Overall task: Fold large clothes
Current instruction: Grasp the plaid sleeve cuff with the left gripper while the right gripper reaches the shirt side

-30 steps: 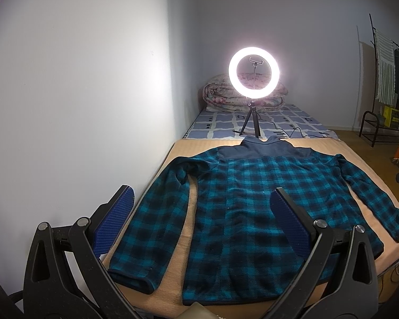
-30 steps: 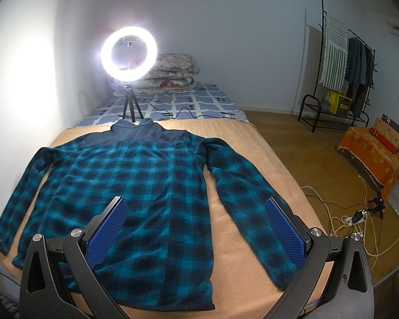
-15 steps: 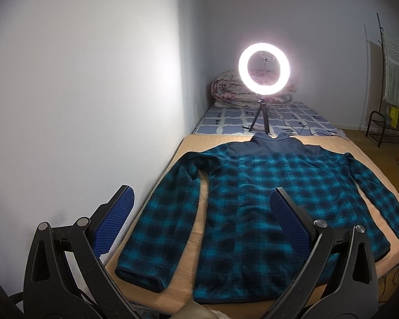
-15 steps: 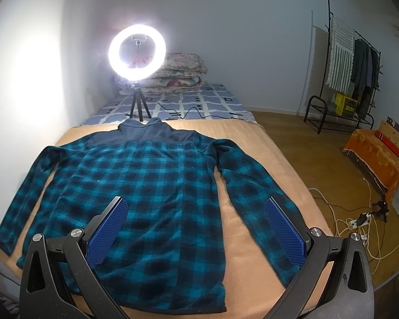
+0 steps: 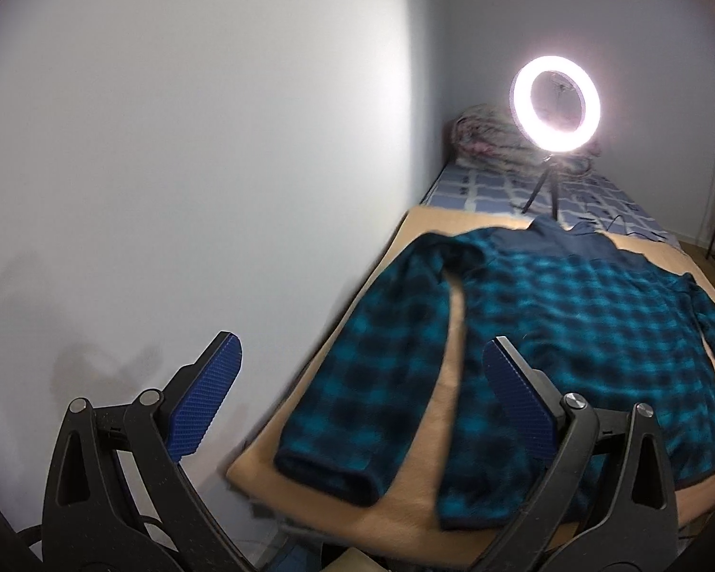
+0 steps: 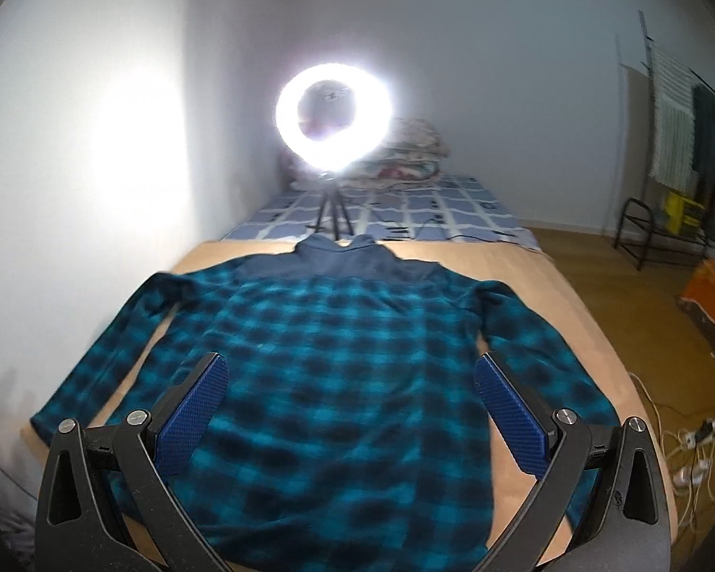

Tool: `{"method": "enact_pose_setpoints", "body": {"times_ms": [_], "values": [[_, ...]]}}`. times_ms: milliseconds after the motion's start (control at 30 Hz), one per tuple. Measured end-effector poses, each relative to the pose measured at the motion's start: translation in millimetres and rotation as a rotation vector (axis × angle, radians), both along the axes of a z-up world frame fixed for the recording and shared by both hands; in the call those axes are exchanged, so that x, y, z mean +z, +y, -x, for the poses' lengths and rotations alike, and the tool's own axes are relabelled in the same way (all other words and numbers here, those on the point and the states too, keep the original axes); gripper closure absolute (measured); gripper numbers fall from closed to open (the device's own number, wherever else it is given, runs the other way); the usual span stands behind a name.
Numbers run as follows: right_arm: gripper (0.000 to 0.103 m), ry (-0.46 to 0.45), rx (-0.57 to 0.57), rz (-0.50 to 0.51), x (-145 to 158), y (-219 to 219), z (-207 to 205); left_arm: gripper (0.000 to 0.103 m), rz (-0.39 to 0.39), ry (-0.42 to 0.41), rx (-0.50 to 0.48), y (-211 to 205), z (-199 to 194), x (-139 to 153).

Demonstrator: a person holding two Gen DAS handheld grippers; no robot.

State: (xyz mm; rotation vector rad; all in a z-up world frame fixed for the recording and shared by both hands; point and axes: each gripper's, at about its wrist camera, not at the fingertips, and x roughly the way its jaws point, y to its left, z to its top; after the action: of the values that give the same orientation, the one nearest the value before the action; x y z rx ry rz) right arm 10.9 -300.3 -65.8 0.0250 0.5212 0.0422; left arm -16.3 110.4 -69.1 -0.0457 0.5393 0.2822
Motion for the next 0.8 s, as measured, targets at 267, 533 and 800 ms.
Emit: {"method": "enact_pose_setpoints", "body": {"times_ms": [267, 533, 800], "values": [[0.001, 0.167, 0.170, 0.030, -29.5, 28.3, -23.3, 0.042, 0.234, 0.133, 0.032, 38.4, 9.7, -51.8], [0.006, 0.230, 0.295, -0.048, -28.8, 52.0, -67.9, 0.047, 0.442, 0.233, 0.014, 43.3, 0.4, -96.1], [0.029, 0.379, 0.434, -0.222, -50.8, 112.8, -156.8, 0.047, 0.553, 0.314, 0.040, 50.3, -20.6, -126.1]]}}
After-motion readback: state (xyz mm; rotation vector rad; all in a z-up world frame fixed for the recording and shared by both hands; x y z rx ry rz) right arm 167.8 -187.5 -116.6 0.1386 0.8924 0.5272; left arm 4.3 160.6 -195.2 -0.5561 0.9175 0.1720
